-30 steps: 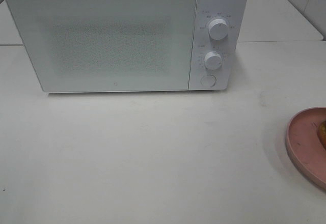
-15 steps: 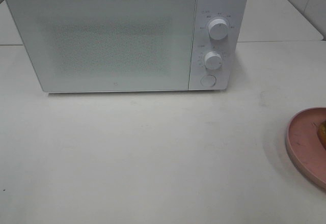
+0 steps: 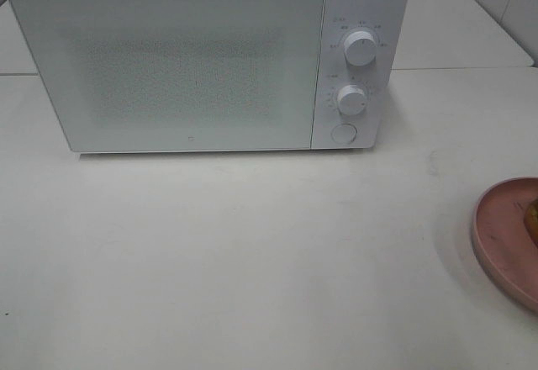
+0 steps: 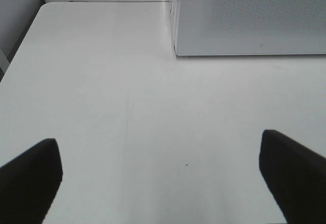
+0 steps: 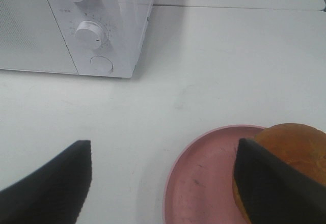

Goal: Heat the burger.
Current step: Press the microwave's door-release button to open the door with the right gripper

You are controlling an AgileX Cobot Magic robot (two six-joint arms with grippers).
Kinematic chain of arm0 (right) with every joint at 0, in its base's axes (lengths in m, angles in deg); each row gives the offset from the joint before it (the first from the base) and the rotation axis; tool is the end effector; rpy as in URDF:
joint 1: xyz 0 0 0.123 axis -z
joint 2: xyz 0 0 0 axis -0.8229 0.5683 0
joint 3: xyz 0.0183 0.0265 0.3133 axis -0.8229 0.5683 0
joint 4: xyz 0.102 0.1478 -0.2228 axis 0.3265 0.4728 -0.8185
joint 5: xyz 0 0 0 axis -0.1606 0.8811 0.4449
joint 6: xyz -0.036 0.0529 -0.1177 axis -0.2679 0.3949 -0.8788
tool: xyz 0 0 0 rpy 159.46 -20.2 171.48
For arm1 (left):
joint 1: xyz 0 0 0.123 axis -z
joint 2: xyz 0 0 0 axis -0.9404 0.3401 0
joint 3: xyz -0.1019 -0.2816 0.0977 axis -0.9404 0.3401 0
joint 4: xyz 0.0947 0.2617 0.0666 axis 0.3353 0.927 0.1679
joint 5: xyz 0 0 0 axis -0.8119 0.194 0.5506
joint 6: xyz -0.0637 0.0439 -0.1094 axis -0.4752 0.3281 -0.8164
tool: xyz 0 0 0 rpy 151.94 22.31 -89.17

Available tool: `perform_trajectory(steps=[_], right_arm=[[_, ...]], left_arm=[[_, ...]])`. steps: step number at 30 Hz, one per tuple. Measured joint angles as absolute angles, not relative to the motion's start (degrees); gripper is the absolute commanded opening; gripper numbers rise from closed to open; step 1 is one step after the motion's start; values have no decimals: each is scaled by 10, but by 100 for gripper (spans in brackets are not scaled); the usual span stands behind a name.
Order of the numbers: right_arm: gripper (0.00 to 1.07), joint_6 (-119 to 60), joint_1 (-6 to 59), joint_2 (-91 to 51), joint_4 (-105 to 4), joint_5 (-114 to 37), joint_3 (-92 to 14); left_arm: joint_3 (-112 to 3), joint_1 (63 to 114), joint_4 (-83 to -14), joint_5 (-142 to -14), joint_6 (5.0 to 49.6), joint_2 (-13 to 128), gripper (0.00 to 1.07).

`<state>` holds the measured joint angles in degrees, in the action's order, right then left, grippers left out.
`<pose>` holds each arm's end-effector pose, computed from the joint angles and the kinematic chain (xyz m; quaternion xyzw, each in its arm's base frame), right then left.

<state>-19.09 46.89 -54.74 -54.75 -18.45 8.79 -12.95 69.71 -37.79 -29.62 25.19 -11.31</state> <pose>0.1671 0.0223 0.2464 -0.0408 0.8450 0.0414 0.5317 0.0338 -0.0075 0.2765 0.0104 0.8475 -0.0240 0.5301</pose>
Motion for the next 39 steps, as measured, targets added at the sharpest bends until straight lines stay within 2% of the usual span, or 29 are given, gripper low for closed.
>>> perform_trajectory(steps=[20, 39], right_arm=[[75, -169, 469, -346, -548, -462, 102], [75, -166, 469, -54, -547, -821, 105]], left_arm=[[-130, 697, -378, -296, 252, -113, 100], [-130, 697, -378, -296, 252, -113, 100]])
